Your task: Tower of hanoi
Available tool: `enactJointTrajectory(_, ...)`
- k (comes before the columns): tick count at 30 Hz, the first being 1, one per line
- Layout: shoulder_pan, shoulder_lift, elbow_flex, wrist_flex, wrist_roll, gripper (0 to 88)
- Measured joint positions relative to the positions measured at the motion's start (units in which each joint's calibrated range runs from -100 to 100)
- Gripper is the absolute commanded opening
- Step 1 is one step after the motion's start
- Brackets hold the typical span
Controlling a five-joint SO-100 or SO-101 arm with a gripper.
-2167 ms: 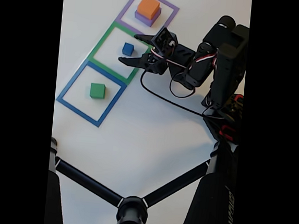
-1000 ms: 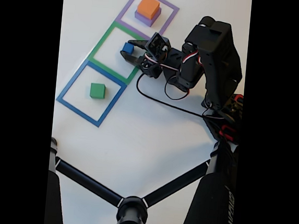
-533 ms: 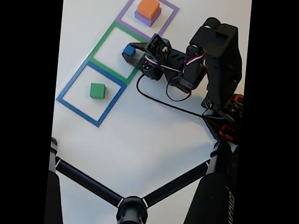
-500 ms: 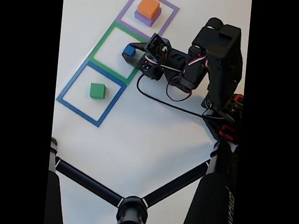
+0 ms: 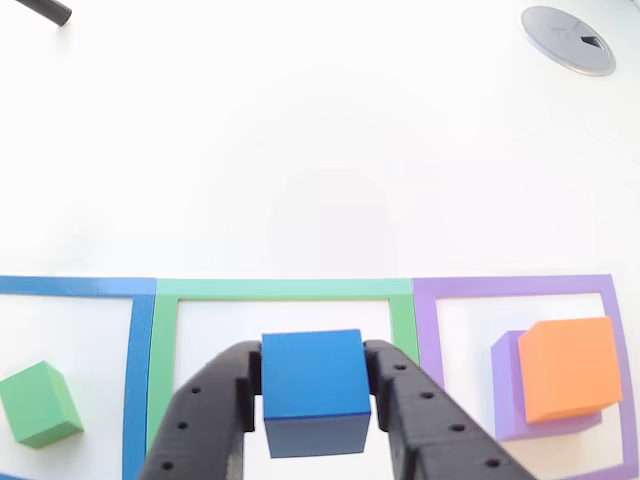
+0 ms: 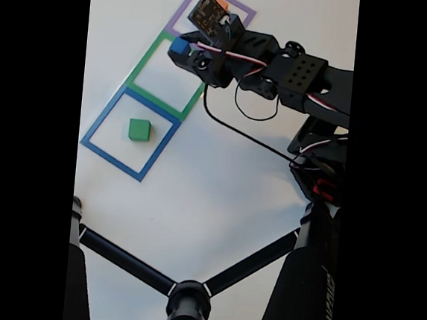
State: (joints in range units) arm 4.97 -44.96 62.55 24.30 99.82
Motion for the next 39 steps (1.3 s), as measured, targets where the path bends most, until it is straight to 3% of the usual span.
enactJointTrajectory(5,-0.4,-6.2,-17.2,26.8,-0.2,2.9)
enactJointTrajectory(10,-5.0,-9.2,-33.6,45.6,-5.9,2.6)
enactJointTrajectory(15,-11.0,-11.2,-46.5,57.4,-12.1,2.6)
enactJointTrajectory(19,-15.4,-13.4,-51.2,60.8,-14.7,2.6)
enactJointTrajectory(35,-25.0,-14.8,-53.2,61.2,-14.6,2.4)
enactJointTrajectory(39,-26.6,-14.9,-48.5,57.2,-14.6,2.5)
